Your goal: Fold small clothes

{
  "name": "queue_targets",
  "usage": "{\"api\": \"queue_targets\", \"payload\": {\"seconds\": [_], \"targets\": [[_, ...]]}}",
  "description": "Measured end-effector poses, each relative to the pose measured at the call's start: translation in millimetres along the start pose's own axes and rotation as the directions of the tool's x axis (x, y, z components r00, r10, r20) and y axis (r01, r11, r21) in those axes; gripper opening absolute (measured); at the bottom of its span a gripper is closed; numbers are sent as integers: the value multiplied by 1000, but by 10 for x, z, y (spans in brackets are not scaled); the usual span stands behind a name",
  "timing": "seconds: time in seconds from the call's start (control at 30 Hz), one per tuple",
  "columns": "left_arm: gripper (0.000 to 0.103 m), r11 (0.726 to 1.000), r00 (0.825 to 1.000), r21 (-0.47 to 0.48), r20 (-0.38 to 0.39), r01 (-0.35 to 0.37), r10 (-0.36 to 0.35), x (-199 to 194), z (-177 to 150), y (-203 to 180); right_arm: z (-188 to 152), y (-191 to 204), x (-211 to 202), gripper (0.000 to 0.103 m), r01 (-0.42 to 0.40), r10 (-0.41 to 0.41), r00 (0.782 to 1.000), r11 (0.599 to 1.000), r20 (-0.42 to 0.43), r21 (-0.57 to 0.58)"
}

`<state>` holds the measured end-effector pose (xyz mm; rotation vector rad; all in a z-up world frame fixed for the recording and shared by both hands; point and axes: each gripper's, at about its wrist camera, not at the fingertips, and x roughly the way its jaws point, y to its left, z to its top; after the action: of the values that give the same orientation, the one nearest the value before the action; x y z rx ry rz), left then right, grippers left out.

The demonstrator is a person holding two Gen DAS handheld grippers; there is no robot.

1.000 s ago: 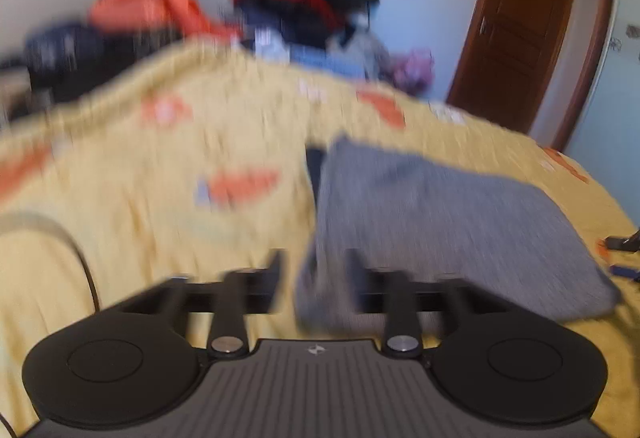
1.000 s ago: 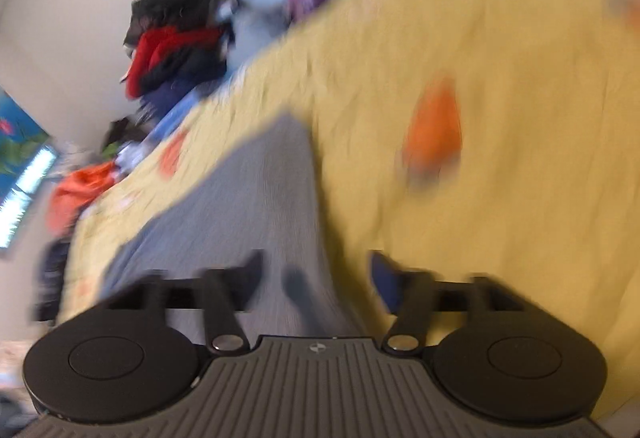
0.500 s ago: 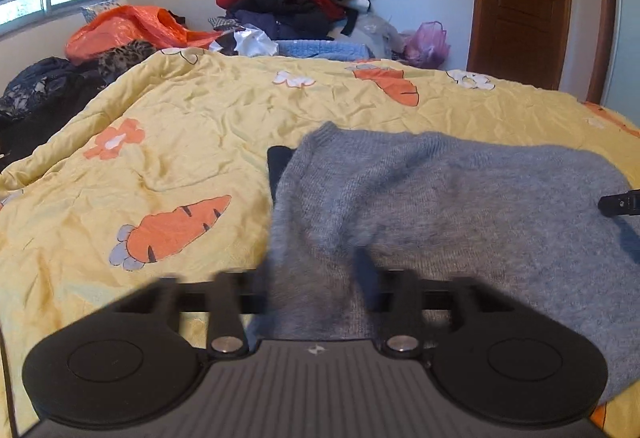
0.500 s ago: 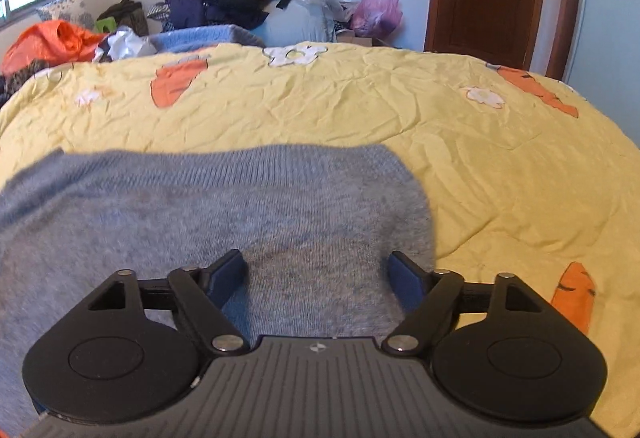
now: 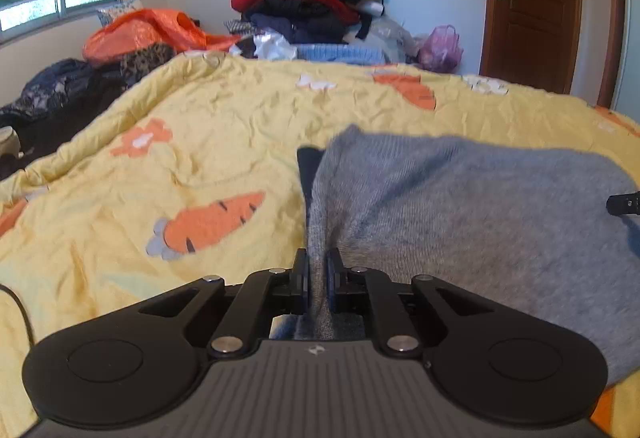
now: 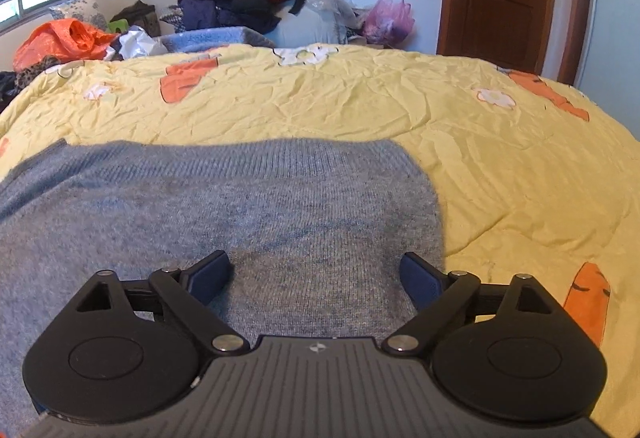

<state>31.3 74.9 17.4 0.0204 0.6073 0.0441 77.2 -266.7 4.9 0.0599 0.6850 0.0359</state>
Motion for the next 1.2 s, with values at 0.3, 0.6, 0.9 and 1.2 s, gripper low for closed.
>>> {"api": "queue_targets", "payload": {"seconds": [0.3,0.6,0.9,1.2], "targets": [[103,996,977,71,206,47,-61,93,647,-474,479,-75,208,85,-77,76,997,996,28,43],[103,989,979,91,-182,114,-96,1531,835,-786,439,148,803,91,9,-14,999,994,-45,-110],[103,989,979,57,-158,139,-128,1568,782,-657,397,31,824,100,3,-6,999,997,-37,-78],[103,990,981,59,-155,129,-119,1566,791,-677,86,147,430,103,41,-39,999,990,15,-133]]}}
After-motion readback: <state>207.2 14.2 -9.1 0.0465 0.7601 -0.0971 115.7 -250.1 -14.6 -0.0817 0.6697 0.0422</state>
